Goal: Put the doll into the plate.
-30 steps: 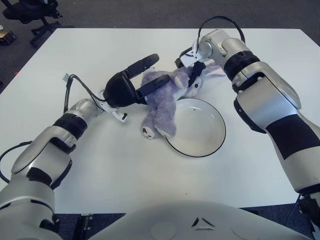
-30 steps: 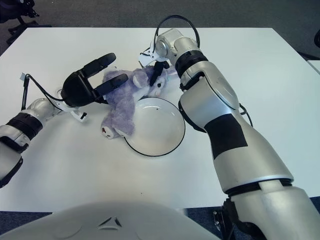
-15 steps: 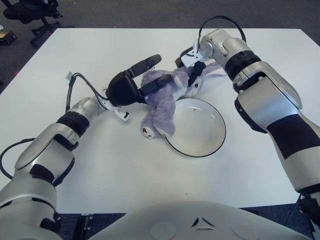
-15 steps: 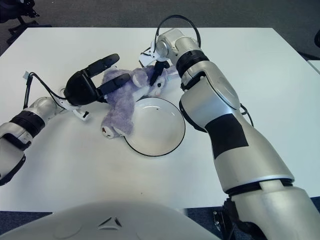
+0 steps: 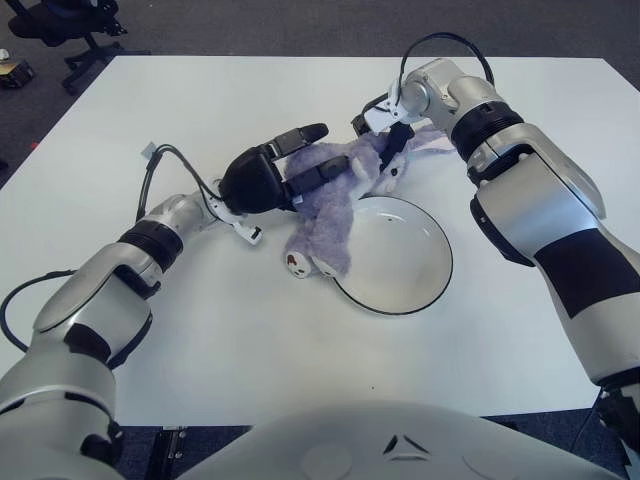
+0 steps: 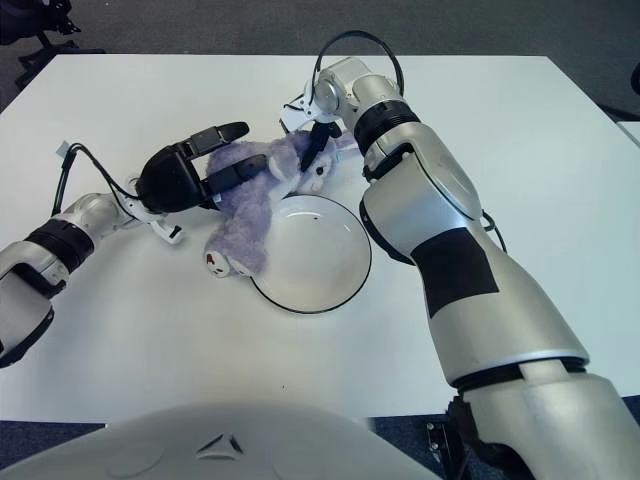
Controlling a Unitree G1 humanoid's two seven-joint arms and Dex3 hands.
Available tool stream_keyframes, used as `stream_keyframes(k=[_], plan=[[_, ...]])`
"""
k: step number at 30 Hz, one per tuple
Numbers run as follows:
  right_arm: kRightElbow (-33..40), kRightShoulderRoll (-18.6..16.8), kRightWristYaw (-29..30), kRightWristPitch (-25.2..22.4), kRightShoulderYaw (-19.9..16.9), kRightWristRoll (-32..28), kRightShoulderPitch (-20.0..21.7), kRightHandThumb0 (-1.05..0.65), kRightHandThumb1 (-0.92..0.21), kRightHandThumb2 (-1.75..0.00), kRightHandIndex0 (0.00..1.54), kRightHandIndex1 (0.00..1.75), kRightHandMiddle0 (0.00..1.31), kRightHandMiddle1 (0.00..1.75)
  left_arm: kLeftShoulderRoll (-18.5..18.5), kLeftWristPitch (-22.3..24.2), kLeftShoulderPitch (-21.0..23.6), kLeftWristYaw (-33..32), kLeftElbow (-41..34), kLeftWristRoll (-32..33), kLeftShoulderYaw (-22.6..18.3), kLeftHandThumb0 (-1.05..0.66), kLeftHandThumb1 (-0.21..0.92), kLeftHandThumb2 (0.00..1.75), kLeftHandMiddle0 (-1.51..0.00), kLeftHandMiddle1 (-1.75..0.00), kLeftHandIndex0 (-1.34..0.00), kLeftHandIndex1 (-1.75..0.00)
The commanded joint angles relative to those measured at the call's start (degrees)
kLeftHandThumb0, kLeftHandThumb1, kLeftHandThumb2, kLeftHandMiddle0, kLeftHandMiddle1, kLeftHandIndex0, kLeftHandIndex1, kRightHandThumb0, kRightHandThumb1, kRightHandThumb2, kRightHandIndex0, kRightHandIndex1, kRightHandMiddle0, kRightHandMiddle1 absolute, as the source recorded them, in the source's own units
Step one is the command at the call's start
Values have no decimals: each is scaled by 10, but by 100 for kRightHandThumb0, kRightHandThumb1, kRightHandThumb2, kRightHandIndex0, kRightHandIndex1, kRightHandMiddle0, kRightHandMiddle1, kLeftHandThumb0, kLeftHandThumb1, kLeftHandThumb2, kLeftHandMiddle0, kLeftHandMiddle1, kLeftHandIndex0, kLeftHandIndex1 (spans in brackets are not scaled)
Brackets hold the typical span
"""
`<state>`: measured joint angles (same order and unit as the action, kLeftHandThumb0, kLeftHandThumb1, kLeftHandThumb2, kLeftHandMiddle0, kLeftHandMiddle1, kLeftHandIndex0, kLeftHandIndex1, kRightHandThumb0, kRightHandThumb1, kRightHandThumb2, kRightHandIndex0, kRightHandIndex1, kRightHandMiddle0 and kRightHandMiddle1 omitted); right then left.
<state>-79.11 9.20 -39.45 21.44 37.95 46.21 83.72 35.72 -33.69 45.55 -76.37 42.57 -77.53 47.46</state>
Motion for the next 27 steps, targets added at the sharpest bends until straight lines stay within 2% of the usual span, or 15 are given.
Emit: stream_keyframes(k=[1,4,6,12,19,27], plan=[[-3,-4,-5,0,-4,-6,-12,-49,-92,-34,63,175,21,162,4,-26,4,39,-1,12,5,-50,92,9,-28,-174,-35,-63],[-3,-3,-4,-2,-6,-7,-14,-49,-92,-34,64,175,21,164,11,-44,3,74,-7,27,2,-48,92,9,-27,-174,-33,-67],[-3,-3,-4,-3,-7,-8,-15,-42,-92,-37,64,175,26,164,14,-48,1,90,-13,34,0,-48,92,9,-26,-174,-32,-68],[-3,-3,-4,-3,-8,-7,-16,-36,-92,-40,64,175,31,163,18,-50,-3,105,-23,41,-5,-47,92,10,-26,-174,-31,-70],[-5,-1,-5,-17,-28,-24,-28,-36,-92,-42,65,175,29,166,26,-67,-9,153,-44,63,-16,-45,92,10,-28,-170,-29,-75],[-4,0,-8,-21,-35,-28,-30,-35,-92,-43,66,175,28,167,27,-73,-14,169,-51,70,-24,-44,92,10,-28,-169,-28,-78]])
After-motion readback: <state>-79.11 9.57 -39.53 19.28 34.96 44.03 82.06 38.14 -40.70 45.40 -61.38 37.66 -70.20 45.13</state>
